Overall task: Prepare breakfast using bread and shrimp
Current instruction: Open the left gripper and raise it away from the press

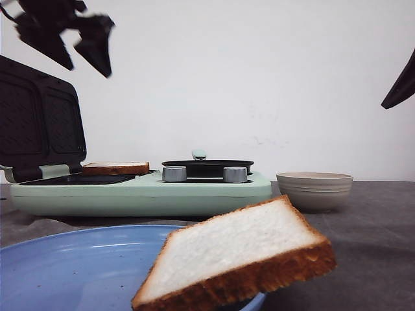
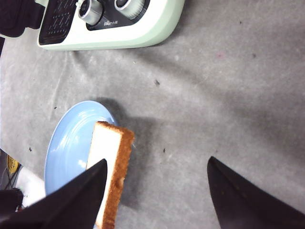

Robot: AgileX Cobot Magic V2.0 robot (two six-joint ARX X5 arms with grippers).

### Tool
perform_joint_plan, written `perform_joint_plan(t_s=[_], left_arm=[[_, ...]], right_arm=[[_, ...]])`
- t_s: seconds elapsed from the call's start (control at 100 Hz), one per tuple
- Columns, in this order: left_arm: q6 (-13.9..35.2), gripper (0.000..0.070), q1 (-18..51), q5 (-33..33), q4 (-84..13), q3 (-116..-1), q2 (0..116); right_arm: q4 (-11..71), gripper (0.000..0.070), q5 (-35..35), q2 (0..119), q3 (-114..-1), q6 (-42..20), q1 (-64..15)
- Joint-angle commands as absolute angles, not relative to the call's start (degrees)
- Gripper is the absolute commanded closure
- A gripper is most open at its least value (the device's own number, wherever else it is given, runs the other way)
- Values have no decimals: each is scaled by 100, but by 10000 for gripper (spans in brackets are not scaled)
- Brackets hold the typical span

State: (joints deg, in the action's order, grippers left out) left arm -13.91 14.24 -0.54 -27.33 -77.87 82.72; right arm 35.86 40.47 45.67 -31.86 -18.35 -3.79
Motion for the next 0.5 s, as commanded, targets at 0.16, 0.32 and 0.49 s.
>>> perform_joint_plan(t_s=[0.16,0.32,0.49], left_arm=[[-766,192,1201,-1063,-3148,-7933,7710],[-322,197,978,-1892,-3177,-7839,7369],[-274,197,926,-1935,-3157,-7380,6921]], right_arm=[[3649,289,4051,4602,-3269,-1911,-401],[3750,288,4045,4646,-3267,-1949,-545],[3673,288,4038,4886,-3253,-2108,-948]])
